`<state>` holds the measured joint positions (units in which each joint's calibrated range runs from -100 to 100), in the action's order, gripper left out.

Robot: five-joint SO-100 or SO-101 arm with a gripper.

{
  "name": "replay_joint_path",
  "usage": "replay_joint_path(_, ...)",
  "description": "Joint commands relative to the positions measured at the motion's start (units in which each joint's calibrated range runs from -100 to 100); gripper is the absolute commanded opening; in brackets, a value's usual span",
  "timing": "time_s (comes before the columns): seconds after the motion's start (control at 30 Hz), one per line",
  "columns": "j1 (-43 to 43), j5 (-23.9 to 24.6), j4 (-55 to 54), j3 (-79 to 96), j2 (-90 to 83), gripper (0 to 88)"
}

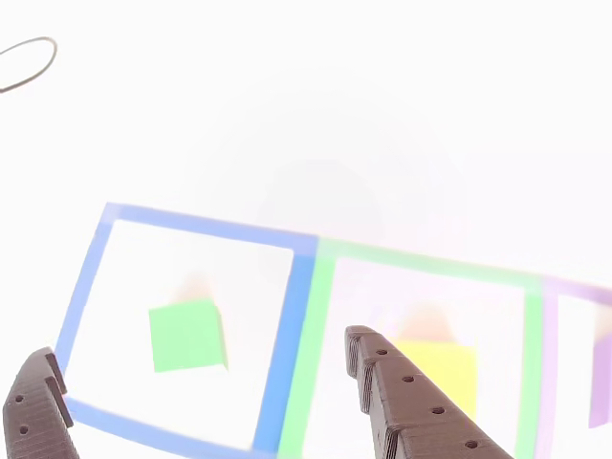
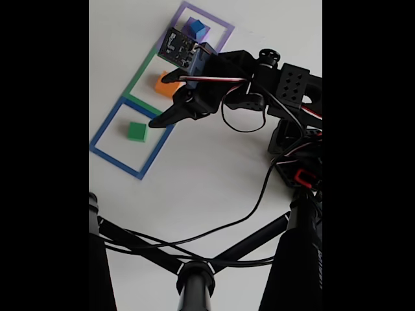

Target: Tower of hanoi

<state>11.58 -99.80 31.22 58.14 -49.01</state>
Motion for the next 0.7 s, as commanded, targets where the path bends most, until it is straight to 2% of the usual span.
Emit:
replay_joint_path(0.0,2.32,-0.20,-21.26,6.23,5.12,36.0)
replay_joint_path(0.13,3.37,-0.20,-37.45,10.68,13.68,36.2)
replay_joint_path(0.43,4.24,-0.20,-62.15,18.41,28.38,36.3)
replay_joint_path(0.67,4.24,-0.20,-77.54,17.23,43.23,36.6)
